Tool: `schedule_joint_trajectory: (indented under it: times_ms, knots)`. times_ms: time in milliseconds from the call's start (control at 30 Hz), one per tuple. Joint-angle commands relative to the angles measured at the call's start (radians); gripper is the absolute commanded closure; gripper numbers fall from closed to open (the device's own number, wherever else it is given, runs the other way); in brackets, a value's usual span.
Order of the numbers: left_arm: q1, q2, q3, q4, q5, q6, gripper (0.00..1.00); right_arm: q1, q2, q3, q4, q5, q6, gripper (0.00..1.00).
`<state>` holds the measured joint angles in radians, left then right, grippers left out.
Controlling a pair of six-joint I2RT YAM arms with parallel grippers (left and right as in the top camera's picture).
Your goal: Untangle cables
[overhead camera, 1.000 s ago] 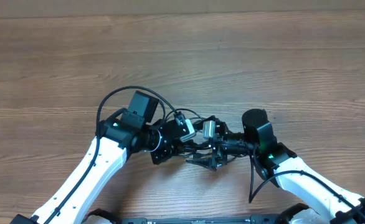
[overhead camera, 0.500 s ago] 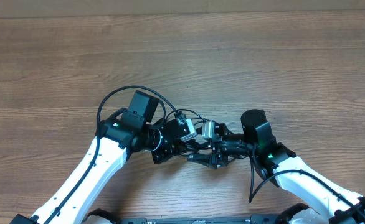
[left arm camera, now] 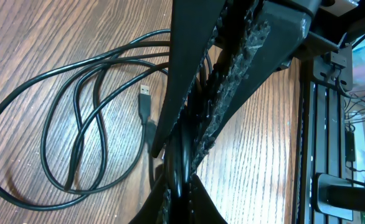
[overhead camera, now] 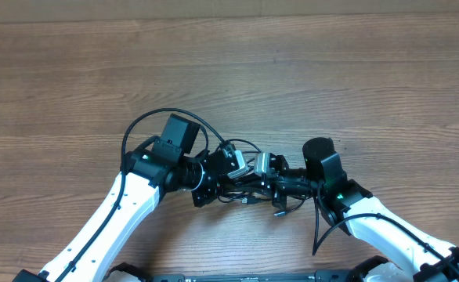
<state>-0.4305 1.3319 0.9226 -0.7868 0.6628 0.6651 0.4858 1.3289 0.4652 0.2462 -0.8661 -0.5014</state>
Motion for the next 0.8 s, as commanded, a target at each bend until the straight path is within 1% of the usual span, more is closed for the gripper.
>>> schedule_joint_trajectory:
  times_ms: [0, 67, 100, 133, 167, 200, 267, 300, 433, 500, 567, 767]
  knots:
    - [-0.004, 0.008, -0.005, 0.003, 0.033, 0.016, 0.96, 0.005, 0.005, 0.000, 0.009, 0.001, -0.005, 0.96]
    - [-0.004, 0.008, -0.005, 0.003, 0.033, 0.016, 0.96, 0.005, 0.005, 0.000, 0.008, 0.001, -0.005, 0.96]
    - [-0.004, 0.008, -0.005, 0.003, 0.033, 0.016, 0.91, 0.005, 0.005, 0.000, 0.008, 0.001, -0.005, 0.96]
    - [-0.004, 0.008, -0.005, 0.005, 0.033, 0.016, 0.79, 0.005, 0.005, 0.000, 0.009, 0.001, -0.005, 0.96]
    - [-0.004, 0.008, -0.005, 0.006, 0.033, 0.016, 0.54, 0.005, 0.005, 0.000, 0.009, 0.001, -0.005, 0.96]
    - [-0.004, 0.008, -0.005, 0.006, 0.033, 0.015, 0.44, 0.005, 0.005, 0.000, 0.009, 0.002, -0.003, 0.96]
    - [-0.003, 0.007, -0.004, 0.004, 0.032, -0.001, 0.31, 0.004, 0.005, 0.000, 0.010, 0.015, 0.011, 0.96]
    - [-0.002, 0.007, 0.001, 0.000, 0.032, -0.023, 0.18, 0.004, 0.005, 0.000, 0.014, 0.039, 0.038, 0.96]
    - [-0.001, 0.007, 0.036, -0.011, 0.009, -0.099, 0.05, 0.001, 0.005, 0.001, 0.038, 0.140, 0.161, 0.96]
    - [-0.001, 0.006, 0.061, -0.015, -0.022, -0.135, 0.02, -0.005, 0.005, 0.001, 0.065, 0.172, 0.224, 0.96]
    - [-0.001, 0.005, 0.084, -0.024, -0.038, -0.157, 0.01, -0.018, 0.005, 0.001, 0.093, 0.193, 0.292, 0.96]
    - [-0.002, -0.028, 0.142, -0.064, -0.038, -0.177, 0.00, -0.109, 0.005, 0.001, 0.151, 0.281, 0.610, 0.96]
